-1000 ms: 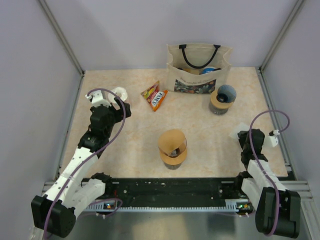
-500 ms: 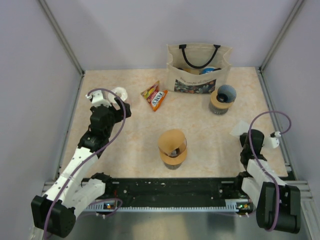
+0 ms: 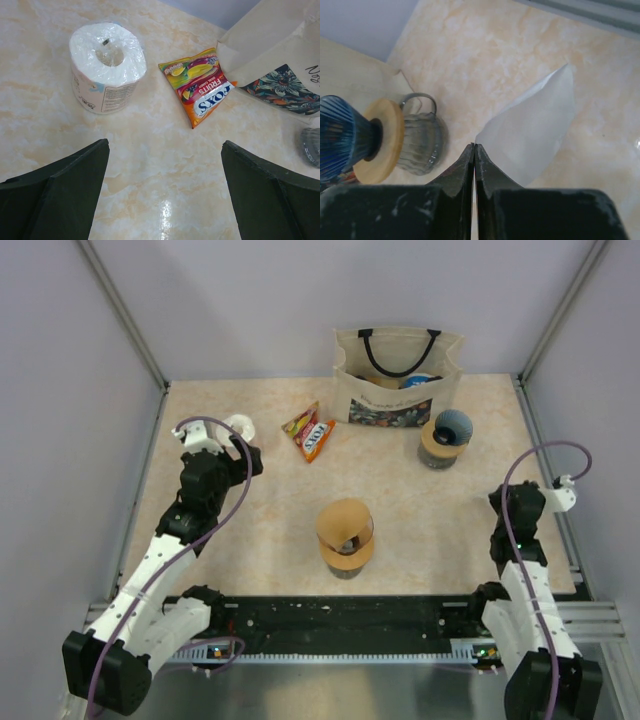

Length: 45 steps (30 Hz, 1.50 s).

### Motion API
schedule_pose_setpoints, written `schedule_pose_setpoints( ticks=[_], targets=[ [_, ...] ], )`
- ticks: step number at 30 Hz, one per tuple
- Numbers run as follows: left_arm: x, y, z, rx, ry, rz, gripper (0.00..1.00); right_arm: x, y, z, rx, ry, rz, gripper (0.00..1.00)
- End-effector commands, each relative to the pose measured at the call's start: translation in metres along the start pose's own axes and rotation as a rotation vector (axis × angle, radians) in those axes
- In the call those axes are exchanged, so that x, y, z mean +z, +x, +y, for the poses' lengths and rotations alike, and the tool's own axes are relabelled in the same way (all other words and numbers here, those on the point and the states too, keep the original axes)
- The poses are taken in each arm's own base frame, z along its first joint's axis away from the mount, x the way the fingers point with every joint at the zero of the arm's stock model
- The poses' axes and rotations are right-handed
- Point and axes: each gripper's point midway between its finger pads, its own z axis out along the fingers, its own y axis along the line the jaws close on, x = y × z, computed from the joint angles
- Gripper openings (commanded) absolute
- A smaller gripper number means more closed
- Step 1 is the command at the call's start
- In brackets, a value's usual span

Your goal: Place the coffee filter in the dripper

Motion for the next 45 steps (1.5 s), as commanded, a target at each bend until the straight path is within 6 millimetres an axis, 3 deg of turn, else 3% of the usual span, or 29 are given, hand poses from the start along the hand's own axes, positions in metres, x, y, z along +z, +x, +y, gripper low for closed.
schedule_pose_setpoints(
  ticks=[1,5,10,17,20,22,24,28,33,36,40,45],
  targets=[
    [-0.003,-0.014,-0.015,0.000,0.063,-0.032,0.99,-0.015,-0.034,0.046,-0.190,-0.132,-0.002,0.00],
    [-0.006,-0.014,-0.027,0.009,0.127,-0.011,0.99,-0.035,-0.053,0.100,-0.322,-0.314,0.050,0.00],
    [-0.009,-0.017,-0.045,0.038,0.213,0.009,0.99,-0.066,-0.068,0.159,-0.332,-0.515,0.133,0.00],
    [-0.024,-0.027,-0.104,0.110,0.485,0.089,0.99,-0.118,-0.049,0.221,-0.397,-0.853,0.331,0.00],
    [-0.021,-0.025,-0.124,0.156,0.540,0.126,0.99,-0.153,-0.017,0.240,-0.598,-1.043,0.384,0.00],
    [-0.021,-0.029,-0.138,0.153,0.583,0.148,0.99,-0.179,0.006,0.244,-0.747,-1.213,0.434,0.00],
    [-0.027,-0.032,-0.152,0.158,0.653,0.166,0.99,-0.192,0.017,0.250,-0.836,-1.332,0.426,0.00],
    [-0.037,-0.046,-0.171,0.144,0.741,0.163,0.99,-0.189,0.025,0.272,-1.063,-1.407,0.319,0.00],
    [-0.045,-0.065,-0.180,0.118,0.751,0.138,0.99,-0.197,0.075,0.262,-1.542,-1.641,0.262,0.00],
    [-0.047,-0.066,-0.187,0.115,0.780,0.161,0.99,-0.205,0.079,0.265,-1.660,-1.781,0.150,0.00],
    [-0.039,-0.062,-0.191,0.134,0.795,0.195,0.99,-0.229,0.074,0.271,-1.741,-1.992,-0.013,0.00],
    [-0.040,-0.052,-0.215,0.156,0.931,0.299,0.99,-0.237,0.081,0.274,-1.812,-2.047,-0.049,0.00]
  ],
)
